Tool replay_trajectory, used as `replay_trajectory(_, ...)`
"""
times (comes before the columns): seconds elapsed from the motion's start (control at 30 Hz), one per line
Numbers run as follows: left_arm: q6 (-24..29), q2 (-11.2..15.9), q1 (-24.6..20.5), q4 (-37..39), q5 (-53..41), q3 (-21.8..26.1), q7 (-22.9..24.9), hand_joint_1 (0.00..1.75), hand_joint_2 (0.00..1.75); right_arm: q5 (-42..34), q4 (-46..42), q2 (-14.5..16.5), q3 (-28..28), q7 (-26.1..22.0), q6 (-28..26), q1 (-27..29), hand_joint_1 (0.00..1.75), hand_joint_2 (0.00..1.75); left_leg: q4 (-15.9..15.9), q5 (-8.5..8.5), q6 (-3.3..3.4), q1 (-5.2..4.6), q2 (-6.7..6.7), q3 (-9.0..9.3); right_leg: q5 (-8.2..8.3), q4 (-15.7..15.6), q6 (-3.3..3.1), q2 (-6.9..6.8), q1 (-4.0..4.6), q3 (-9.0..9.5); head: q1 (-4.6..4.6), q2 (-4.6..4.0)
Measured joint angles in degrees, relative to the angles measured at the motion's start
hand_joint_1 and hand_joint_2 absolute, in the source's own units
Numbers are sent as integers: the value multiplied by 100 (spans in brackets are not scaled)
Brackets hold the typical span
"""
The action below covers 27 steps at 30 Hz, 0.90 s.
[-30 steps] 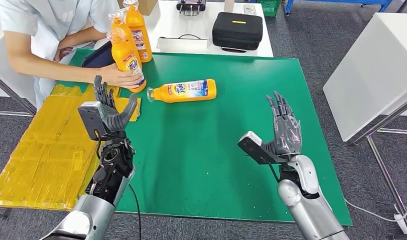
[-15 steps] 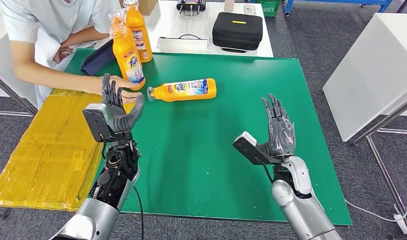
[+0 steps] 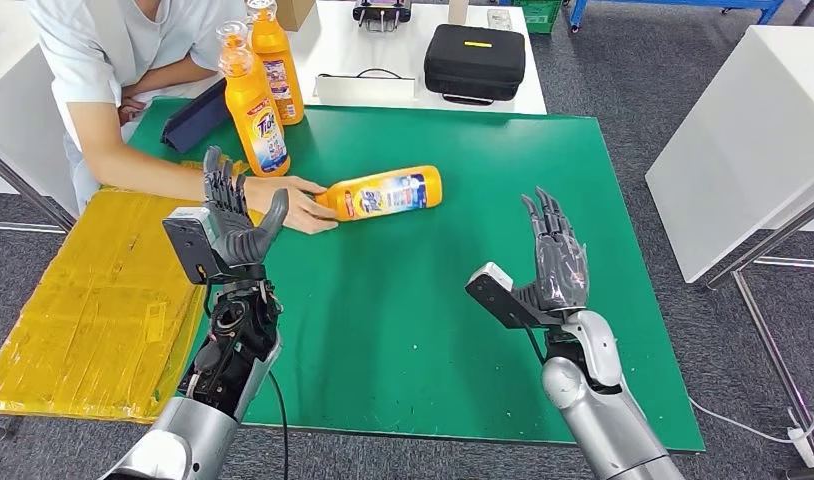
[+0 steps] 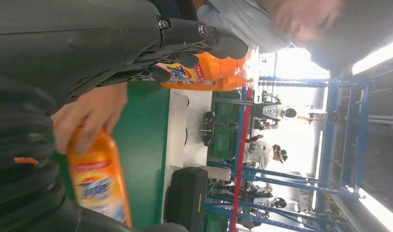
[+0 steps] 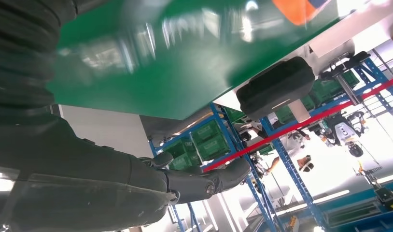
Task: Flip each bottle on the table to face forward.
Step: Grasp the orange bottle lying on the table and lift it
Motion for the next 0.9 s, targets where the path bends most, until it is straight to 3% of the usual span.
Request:
replay_trajectory(0.37, -88, 0, 0, -1, 13, -22, 0, 0, 175, -32, 2, 13, -1, 10, 40, -10, 0, 175, 0, 0, 0, 0, 0, 0, 0, 0, 0, 0, 0, 0, 0, 0)
replay_trajectory(0.9, -411, -2, 151, -93, -25, -357, 0, 0, 175, -663, -114, 26, -119, -168, 603, 162, 0, 175, 0, -1, -1, 0, 1, 0, 0, -1, 0, 0, 0, 0, 1, 0)
